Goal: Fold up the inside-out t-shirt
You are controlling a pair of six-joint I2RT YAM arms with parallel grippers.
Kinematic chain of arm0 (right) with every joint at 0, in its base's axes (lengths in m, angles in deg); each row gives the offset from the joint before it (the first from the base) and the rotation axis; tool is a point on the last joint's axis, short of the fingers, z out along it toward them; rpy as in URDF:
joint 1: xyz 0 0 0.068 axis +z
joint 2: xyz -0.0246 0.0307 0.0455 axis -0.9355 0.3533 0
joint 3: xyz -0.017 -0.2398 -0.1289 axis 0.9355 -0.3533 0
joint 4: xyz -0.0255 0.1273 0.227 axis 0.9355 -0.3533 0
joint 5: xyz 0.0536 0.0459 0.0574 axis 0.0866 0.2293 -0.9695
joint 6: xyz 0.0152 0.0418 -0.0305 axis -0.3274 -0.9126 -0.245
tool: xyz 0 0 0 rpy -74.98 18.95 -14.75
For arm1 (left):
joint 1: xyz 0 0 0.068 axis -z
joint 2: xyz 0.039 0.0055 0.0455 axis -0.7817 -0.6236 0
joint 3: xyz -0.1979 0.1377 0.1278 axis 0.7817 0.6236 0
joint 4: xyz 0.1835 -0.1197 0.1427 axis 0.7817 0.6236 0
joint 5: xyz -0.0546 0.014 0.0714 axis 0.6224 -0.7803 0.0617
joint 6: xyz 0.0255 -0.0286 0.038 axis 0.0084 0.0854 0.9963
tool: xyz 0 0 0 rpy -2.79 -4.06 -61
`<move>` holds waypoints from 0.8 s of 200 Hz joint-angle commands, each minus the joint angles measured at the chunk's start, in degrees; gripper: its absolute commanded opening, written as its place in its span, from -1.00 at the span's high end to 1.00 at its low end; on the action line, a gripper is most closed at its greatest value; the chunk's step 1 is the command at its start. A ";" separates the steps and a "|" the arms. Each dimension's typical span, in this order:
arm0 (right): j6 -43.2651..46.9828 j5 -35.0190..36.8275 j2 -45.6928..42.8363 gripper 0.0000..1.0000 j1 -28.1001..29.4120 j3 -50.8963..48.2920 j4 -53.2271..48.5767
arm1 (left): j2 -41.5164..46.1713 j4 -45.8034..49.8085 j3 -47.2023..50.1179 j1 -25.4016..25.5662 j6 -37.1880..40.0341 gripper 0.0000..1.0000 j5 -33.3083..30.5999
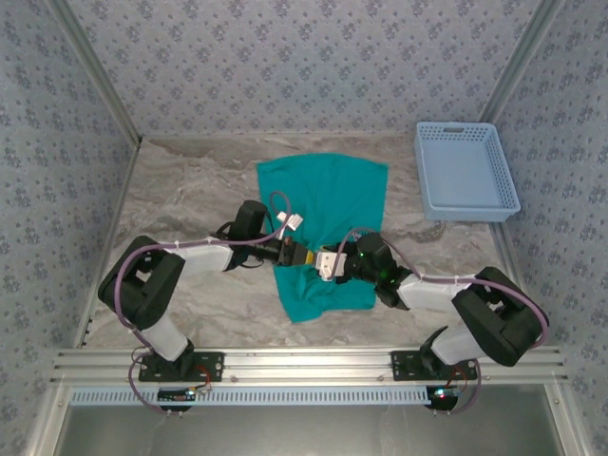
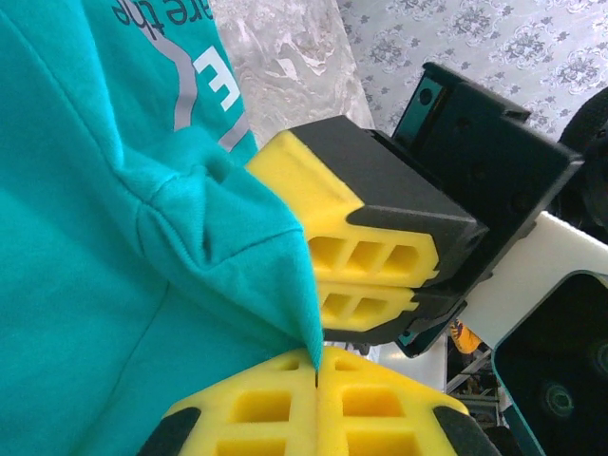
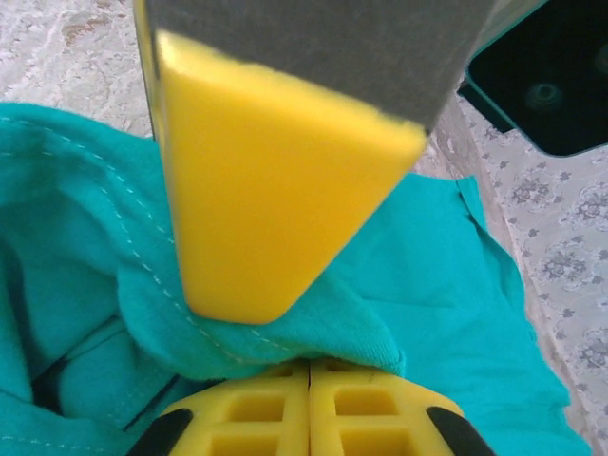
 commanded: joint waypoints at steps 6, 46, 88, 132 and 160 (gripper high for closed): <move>-0.07 -1.75 -3.13 1.00 -0.63 -0.38 -1.19 | -0.19 0.41 0.13 -0.16 -0.01 0.95 0.63; 1.37 -3.52 -5.95 1.00 -1.39 -1.86 -2.75 | 0.36 3.26 -0.13 -1.82 0.99 0.92 -1.08; 2.78 -6.96 -8.31 1.00 -2.39 -1.72 -7.05 | -0.07 3.72 0.31 -3.63 0.89 0.80 -2.73; 1.40 -4.27 -3.09 0.22 -0.28 0.04 -3.35 | -1.13 -2.62 1.44 -3.52 -5.36 0.90 -0.48; 0.28 -2.19 0.35 0.25 0.18 1.05 1.41 | -1.56 -3.12 1.24 -3.05 -6.51 0.91 0.26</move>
